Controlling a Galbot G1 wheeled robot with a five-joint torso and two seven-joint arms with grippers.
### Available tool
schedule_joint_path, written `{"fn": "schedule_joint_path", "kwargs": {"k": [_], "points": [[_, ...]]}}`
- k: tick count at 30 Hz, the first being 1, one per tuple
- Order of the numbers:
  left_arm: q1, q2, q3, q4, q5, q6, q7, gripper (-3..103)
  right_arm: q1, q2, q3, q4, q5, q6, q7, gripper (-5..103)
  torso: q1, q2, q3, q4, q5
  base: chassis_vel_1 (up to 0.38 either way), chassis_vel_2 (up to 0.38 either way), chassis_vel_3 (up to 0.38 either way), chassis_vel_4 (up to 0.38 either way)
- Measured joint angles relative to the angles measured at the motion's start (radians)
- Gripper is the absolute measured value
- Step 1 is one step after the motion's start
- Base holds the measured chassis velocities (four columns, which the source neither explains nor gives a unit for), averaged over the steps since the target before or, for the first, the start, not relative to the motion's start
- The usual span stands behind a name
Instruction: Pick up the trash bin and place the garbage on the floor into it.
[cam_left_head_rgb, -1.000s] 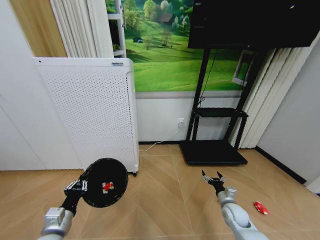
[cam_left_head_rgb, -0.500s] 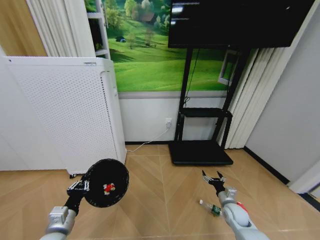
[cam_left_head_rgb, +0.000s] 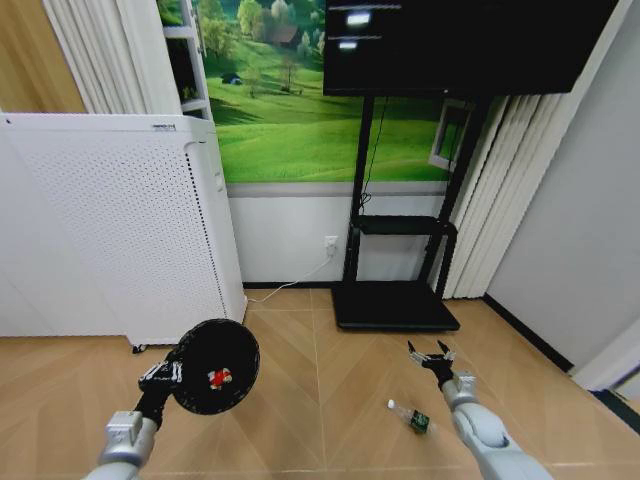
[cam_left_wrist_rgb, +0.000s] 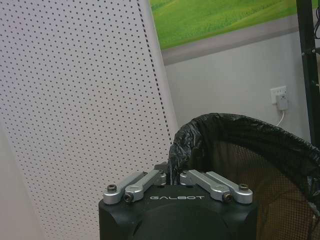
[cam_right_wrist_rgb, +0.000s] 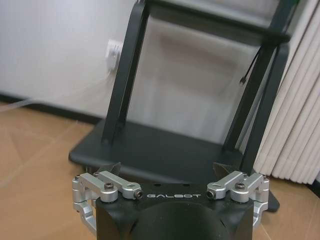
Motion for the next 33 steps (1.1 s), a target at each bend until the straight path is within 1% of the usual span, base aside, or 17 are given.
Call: {"fn": "schedule_joint_path", "kwargs": {"k": [1, 2, 5, 6, 8, 12, 15, 16, 19, 20, 22, 23, 24, 27, 28, 30, 33], "points": [[-0.01, 0.001, 0.008, 0.015, 0.001, 0.0, 0.0, 7, 0.0, -0.031, -0.034, -0.015, -0.002, -0.013, 0.0, 100, 0.0, 0.0, 0.0, -0.0001, 0.0001, 0.0, 0.0, 0.0, 0.0], [-0.01, 0.001, 0.008, 0.015, 0.001, 0.0, 0.0, 7, 0.0, -0.031, -0.034, -0.015, -0.002, -0.013, 0.0, 100, 0.0, 0.0, 0.0, -0.0001, 0.0001, 0.0, 0.0, 0.0, 0.0], [-0.028, 0.005, 0.022, 0.041, 0.004, -0.001, 0.002, 7, 0.002, -0.09, -0.117, -0.054, -0.005, -0.024, 0.0, 100, 0.0, 0.0, 0.0, -0.0002, 0.0003, 0.0, 0.0, 0.0, 0.0], [-0.028, 0.005, 0.022, 0.041, 0.004, -0.001, 0.002, 7, 0.002, -0.09, -0.117, -0.054, -0.005, -0.024, 0.0, 100, 0.0, 0.0, 0.0, -0.0002, 0.0003, 0.0, 0.0, 0.0, 0.0], [-0.042, 0.006, 0.032, 0.058, 0.005, -0.003, 0.003, 7, 0.01, -0.121, -0.166, -0.078, 0.002, -0.029, -0.001, 100, 0.0, 0.0, 0.0, 0.0, 0.0, 0.0, 0.0, 0.0, 0.0], [-0.056, 0.007, 0.042, 0.072, 0.004, -0.005, 0.005, 7, 0.016, -0.148, -0.215, -0.098, 0.007, -0.03, -0.007, 100, 0.0, 0.0, 0.0, 0.0003, 0.0001, 0.0, 0.0, 0.0, 0.0], [-0.076, 0.008, 0.058, 0.099, 0.003, -0.009, 0.007, 7, 0.018, -0.183, -0.292, -0.123, 0.005, -0.019, -0.035, 100, 0.0, 0.0, 0.0, 0.0, 0.0, 0.0, 0.0, 0.0, 0.0], [-0.076, 0.008, 0.058, 0.099, 0.003, -0.009, 0.007, 7, 0.018, -0.183, -0.292, -0.123, 0.005, -0.019, -0.035, 100, 0.0, 0.0, 0.0, 0.0, 0.0, 0.0, 0.0, 0.0, 0.0], [-0.092, 0.008, 0.07, 0.121, 0.002, -0.011, 0.008, 7, 0.04, -0.205, -0.367, -0.162, 0.004, 0.001, -0.062, 100, 0.0, 0.0, 0.0, 0.0, -0.0004, 0.0, 0.0, 0.0, 0.0], [-0.092, 0.008, 0.07, 0.121, 0.002, -0.011, 0.008, 7, 0.04, -0.205, -0.367, -0.162, 0.004, 0.001, -0.062, 100, 0.0, 0.0, 0.0, 0.0, -0.0004, 0.0, 0.0, 0.0, 0.0], [-0.098, 0.008, 0.075, 0.13, 0.001, -0.011, 0.008, 7, 0.068, -0.202, -0.413, -0.206, -0.002, 0.016, -0.083, 100, 0.0, 0.0, 0.0, -0.0003, 0.0001, 0.0, 0.0, 0.0, 0.0], [-0.1, 0.009, 0.078, 0.133, 0.0, -0.011, 0.009, 7, 0.091, -0.193, -0.438, -0.236, -0.003, 0.024, -0.087, 100, 0.0, 0.0, 0.0, 0.0002, 0.0, 0.0, 0.0, 0.0, 0.0], [-0.1, 0.009, 0.078, 0.133, 0.0, -0.011, 0.009, 7, 0.091, -0.193, -0.438, -0.236, -0.003, 0.024, -0.087, 100, 0.0, 0.0, 0.0, 0.0002, 0.0, 0.0, 0.0, 0.0, 0.0], [-0.102, 0.015, 0.084, 0.139, 0.0, -0.011, 0.009, 7, 0.163, -0.153, -0.519, -0.339, -0.011, 0.043, -0.099, 100, 0.0, 0.0, 0.0, 0.0003, 0.0004, 0.0, 0.0, 0.0, 0.0], [-0.102, 0.015, 0.084, 0.139, 0.0, -0.011, 0.009, 7, 0.163, -0.153, -0.519, -0.339, -0.011, 0.043, -0.099, 100, 0.0, 0.0, 0.0, 0.0003, 0.0004, 0.0, 0.0, 0.0, 0.0], [-0.106, 0.019, 0.088, 0.141, -0.001, -0.011, 0.009, 7, 0.213, -0.125, -0.575, -0.418, -0.029, 0.058, -0.105, 100, 0.0, 0.0, 0.0, 0.0001, -0.0004, 0.0, 0.0, 0.0, 0.0], [-0.108, 0.021, 0.091, 0.142, -0.002, -0.009, 0.009, 7, 0.244, -0.108, -0.606, -0.464, -0.041, 0.067, -0.112, 100, 0.0, 0.0, 0.0, 0.0001, 0.0001, 0.0, 0.0, 0.0, 0.0]]}}
